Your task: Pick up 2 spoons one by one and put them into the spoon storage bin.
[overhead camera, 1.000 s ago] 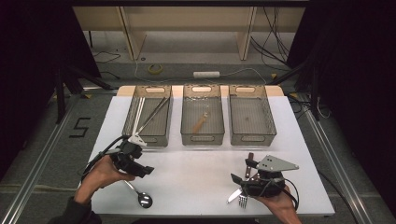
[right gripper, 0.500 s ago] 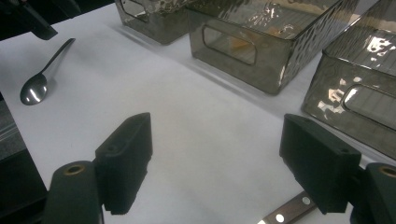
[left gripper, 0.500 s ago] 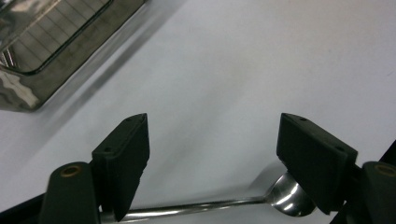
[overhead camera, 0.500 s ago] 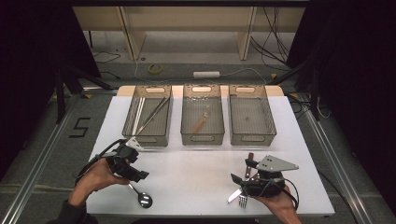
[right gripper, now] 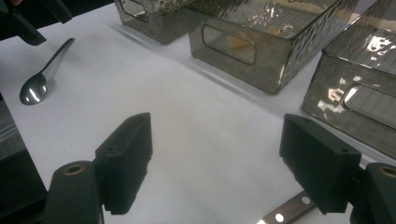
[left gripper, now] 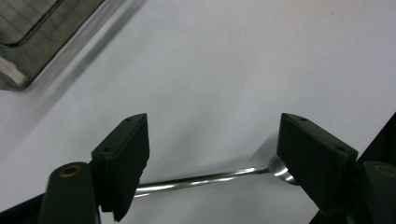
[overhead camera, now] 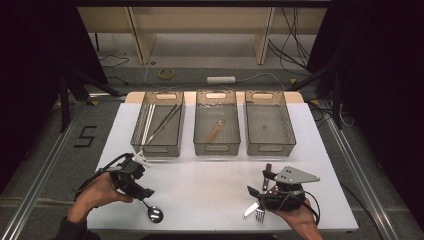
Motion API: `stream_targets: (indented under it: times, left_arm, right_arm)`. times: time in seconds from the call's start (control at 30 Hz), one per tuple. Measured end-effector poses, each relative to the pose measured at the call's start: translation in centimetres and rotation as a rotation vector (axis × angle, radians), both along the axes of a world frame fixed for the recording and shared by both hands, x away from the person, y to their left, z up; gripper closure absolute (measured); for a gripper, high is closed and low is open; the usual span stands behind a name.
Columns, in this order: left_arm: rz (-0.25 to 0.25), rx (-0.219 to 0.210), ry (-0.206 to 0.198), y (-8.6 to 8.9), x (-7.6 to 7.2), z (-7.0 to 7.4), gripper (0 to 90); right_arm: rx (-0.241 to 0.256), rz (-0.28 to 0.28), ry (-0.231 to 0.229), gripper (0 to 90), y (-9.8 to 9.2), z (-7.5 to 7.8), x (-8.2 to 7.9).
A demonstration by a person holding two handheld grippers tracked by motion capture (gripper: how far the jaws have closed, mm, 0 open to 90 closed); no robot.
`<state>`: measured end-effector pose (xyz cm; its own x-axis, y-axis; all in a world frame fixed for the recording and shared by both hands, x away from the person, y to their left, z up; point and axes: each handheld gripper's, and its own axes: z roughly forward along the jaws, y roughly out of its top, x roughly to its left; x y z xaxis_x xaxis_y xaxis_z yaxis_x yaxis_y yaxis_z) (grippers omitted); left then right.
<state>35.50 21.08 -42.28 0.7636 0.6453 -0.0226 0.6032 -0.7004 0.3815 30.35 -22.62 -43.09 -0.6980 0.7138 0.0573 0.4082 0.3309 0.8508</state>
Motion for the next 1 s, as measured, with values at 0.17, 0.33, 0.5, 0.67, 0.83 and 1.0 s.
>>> stream_targets:
  times: [0.17, 0.33, 0.5, 0.67, 0.83, 1.0]
  left_arm:
    - [-0.011, 0.03, 0.01, 0.3, -0.1, -0.3, 25.0]
    - [-0.028, 0.045, 0.02, 0.7, -0.3, -0.6, 25.0]
    - [-0.048, 0.062, 0.023, 1.1, -0.5, -0.9, 24.7]
    - [-0.07, 0.079, 0.03, 1.2, -0.9, -1.2, 25.0]
    - [-0.106, 0.102, 0.037, 1.3, -1.1, -1.7, 26.5]
    - [-0.131, 0.134, 0.037, 1.5, -1.3, -2.2, 28.3]
  right_arm:
    - [-0.001, 0.0, 0.0, 26.5, -0.2, -0.1, 0.0]
    - [-0.002, 0.001, 0.001, 26.5, -0.2, -0.1, 0.0]
    - [-0.003, 0.004, -0.001, 26.5, -0.2, -0.1, 0.0]
    - [-0.004, 0.005, 0.001, 26.5, -0.1, -0.1, 0.0]
    - [-0.004, 0.002, 0.002, 26.5, -0.1, -0.1, 0.0]
    - [-0.006, 0.005, 0.002, 26.5, -0.1, -0.1, 0.1]
